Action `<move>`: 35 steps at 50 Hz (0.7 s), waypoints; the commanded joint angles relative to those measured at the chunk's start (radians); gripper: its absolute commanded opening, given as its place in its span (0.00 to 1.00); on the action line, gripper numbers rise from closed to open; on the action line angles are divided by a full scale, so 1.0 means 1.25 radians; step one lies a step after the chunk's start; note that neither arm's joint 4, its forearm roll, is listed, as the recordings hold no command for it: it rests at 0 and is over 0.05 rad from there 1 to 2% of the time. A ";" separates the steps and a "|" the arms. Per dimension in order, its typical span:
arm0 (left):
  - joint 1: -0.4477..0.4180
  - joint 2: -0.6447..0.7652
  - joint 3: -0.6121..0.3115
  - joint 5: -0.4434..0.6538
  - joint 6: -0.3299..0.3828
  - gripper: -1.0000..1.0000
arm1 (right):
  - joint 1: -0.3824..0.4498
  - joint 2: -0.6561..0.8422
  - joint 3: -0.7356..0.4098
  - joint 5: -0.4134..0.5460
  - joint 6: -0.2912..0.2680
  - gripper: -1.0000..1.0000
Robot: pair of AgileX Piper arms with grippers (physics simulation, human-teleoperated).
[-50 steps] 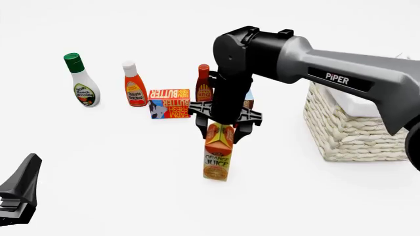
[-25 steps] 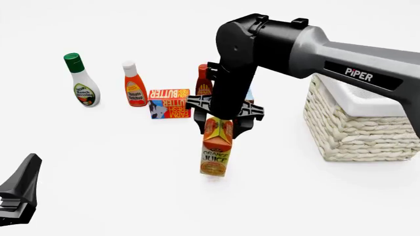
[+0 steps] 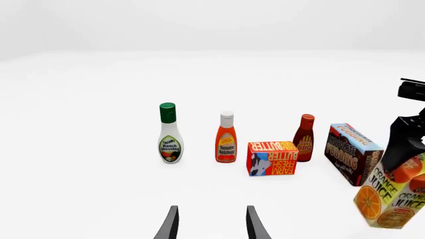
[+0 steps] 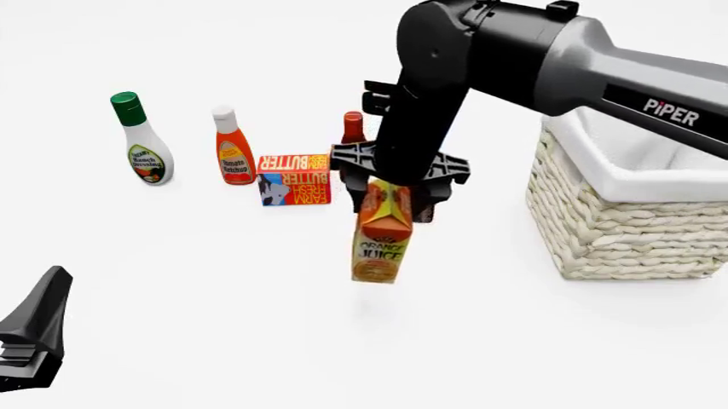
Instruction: Pick the orange juice and place it in the basket.
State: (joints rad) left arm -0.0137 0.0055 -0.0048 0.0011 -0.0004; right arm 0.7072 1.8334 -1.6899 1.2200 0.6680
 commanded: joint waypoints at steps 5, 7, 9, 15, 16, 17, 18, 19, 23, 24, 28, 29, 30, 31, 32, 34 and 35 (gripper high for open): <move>0.000 0.000 0.000 0.000 0.000 1.00 | -0.029 -0.022 -0.026 0.000 -0.115 0.00; 0.000 0.000 0.000 0.000 0.000 1.00 | -0.030 -0.024 -0.027 0.000 -0.133 0.00; 0.000 0.000 0.000 0.000 0.000 1.00 | -0.032 -0.023 -0.027 0.000 -0.161 0.00; 0.000 0.000 0.000 0.000 0.000 1.00 | -0.044 -0.035 -0.030 0.000 -0.201 0.00; 0.000 0.000 0.000 0.000 0.000 1.00 | -0.044 -0.035 -0.030 0.000 -0.201 0.00; 0.000 0.000 0.000 0.000 0.000 1.00 | -0.045 -0.038 -0.029 0.000 -0.205 0.00; 0.000 0.000 0.000 0.000 0.000 1.00 | -0.045 -0.040 -0.028 0.000 -0.208 0.00; 0.000 0.000 0.000 0.000 0.000 1.00 | -0.046 -0.043 -0.028 0.000 -0.205 0.00; 0.000 0.000 0.000 0.000 0.000 1.00 | -0.058 -0.050 -0.025 0.000 -0.234 0.00; 0.000 0.000 0.000 0.000 0.000 1.00 | -0.059 -0.050 -0.033 0.000 -0.242 0.00; 0.000 0.000 0.000 0.000 0.000 1.00 | -0.071 -0.056 -0.039 0.000 -0.269 0.00; 0.000 0.000 0.000 0.000 0.000 1.00 | -0.074 -0.056 -0.042 0.000 -0.278 0.00; 0.000 0.000 0.000 0.000 0.000 1.00 | -0.075 -0.060 -0.039 0.000 -0.276 0.00; 0.000 0.000 0.000 0.000 0.000 1.00 | -0.076 -0.061 -0.041 0.000 -0.281 0.00; 0.000 0.000 0.000 0.000 0.000 1.00 | -0.081 -0.062 -0.046 0.000 -0.295 0.00; 0.000 0.000 0.000 0.000 0.000 1.00 | -0.090 -0.067 -0.043 0.000 -0.307 0.00; 0.000 0.000 0.000 0.000 0.000 1.00 | -0.090 -0.069 -0.047 0.000 -0.307 0.00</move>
State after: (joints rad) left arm -0.0138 0.0055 -0.0048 0.0011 -0.0003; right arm 0.6239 1.7734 -1.7304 1.2200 0.3357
